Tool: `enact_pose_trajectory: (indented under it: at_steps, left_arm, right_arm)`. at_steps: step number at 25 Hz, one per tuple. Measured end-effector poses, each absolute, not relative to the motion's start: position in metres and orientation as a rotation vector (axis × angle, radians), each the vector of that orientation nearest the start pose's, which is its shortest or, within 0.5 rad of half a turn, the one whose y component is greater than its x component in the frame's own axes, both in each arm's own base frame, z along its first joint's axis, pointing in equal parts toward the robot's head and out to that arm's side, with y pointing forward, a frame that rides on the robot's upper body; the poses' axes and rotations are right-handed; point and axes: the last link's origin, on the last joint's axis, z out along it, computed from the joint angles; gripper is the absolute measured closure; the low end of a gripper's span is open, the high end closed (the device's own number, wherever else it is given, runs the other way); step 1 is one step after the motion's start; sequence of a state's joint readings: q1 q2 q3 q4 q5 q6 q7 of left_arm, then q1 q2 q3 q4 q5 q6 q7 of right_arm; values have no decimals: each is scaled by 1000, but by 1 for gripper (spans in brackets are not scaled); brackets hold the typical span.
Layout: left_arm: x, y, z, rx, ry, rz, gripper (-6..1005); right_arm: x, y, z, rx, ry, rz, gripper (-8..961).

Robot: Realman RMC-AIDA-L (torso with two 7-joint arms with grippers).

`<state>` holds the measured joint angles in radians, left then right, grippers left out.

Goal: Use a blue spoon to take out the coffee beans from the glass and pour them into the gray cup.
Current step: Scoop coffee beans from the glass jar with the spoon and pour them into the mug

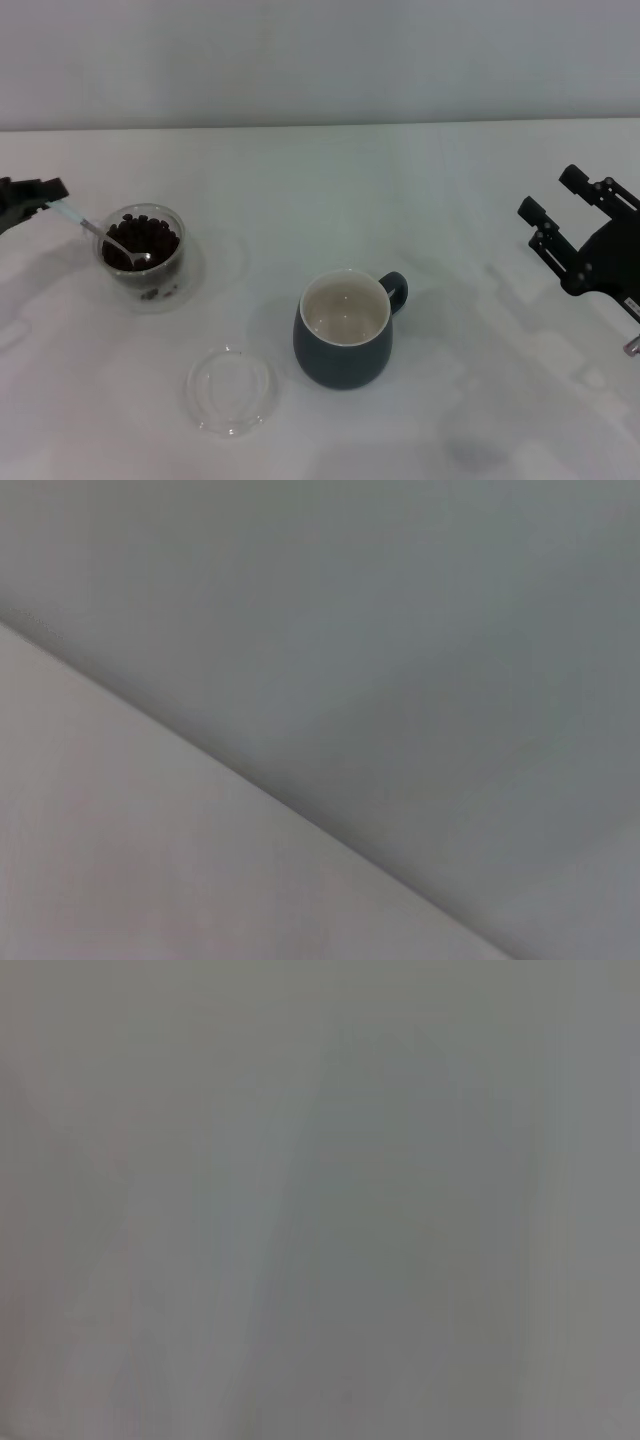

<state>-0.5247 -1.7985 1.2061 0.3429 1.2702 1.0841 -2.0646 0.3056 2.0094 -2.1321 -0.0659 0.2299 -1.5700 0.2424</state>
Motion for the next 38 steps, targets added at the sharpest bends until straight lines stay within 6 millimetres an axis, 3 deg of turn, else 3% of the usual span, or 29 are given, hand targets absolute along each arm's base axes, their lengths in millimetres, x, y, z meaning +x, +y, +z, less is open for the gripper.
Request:
enact_pose_trajectory:
  at_steps: [10, 24, 30, 38]
  left_arm:
    - [-352, 355, 63, -1677, -1868, -1065, 869]
    - [-357, 337, 68, -1579, -1901, -1235, 869]
    - [-357, 328, 72, -1586, -1871, -1301, 870]
    - [-340, 331, 67, -1706, -1842, -1324, 870]
  right_arm:
    - [329, 260, -3, -1923, 224, 843, 388]
    - [334, 259, -6, -1933, 246, 808, 387]
    - [334, 258, -6, -1934, 247, 809, 387]
    - [333, 258, -6, -1933, 244, 816, 388]
